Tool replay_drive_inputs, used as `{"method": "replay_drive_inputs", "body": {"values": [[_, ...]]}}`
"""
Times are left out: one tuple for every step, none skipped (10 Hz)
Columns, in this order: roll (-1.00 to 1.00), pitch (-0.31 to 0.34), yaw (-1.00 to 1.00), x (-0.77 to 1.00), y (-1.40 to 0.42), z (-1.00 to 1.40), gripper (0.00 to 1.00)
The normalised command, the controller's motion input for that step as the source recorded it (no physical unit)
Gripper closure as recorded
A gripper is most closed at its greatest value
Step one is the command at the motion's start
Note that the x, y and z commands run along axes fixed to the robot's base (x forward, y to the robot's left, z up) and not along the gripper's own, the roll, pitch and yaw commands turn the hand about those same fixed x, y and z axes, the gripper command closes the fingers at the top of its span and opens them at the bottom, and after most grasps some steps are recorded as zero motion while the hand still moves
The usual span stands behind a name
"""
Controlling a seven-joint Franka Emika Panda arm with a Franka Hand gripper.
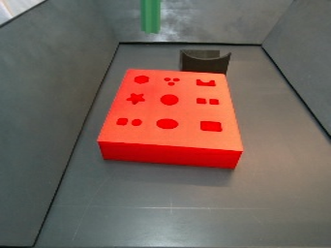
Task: Pick up the star object. Move up. Move to above the board. Insert the star object.
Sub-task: Move to above the board, then insert the star object.
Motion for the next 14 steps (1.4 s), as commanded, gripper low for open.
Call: {"method": "replay_drive_inputs", "body": {"values": [[-0.01,0.13,0.01,0.24,-1.0,0.24,1.0],[0.01,0.136,0.01,0.26,-1.0,0.25,1.0],[0.01,0.131,0.01,0.25,-0.87,0.22,1.0],[0.02,0.12,0.0,0.18,-0.5,0.13,1.0],[0.02,0.108,0.01,0.14,-0.35,0.09,1.0],[0.03,0.076,0.01,0.09,-0.19,0.06,1.0],[0.0,0.0,0.0,0.0,-0.01,0.0,1.0],[0.0,-0.006,0.0,0.0,0.0,0.0,1.0],[0.0,0.0,0.26,-0.3,0.35,-0.07,1.0],[-0.04,-0.029,0.53,-0.37,0.69,-0.07,1.0],[-0.04,-0.04,0.46,-0.4,0.75,-0.13,1.0],[-0.03,-0.059,0.23,-0.52,0.68,-0.11,1.0],[-0.02,-0.123,0.11,-0.13,0.45,-0.07,1.0],[0.0,0.003,0.0,0.0,0.0,-0.05,1.0]]}}
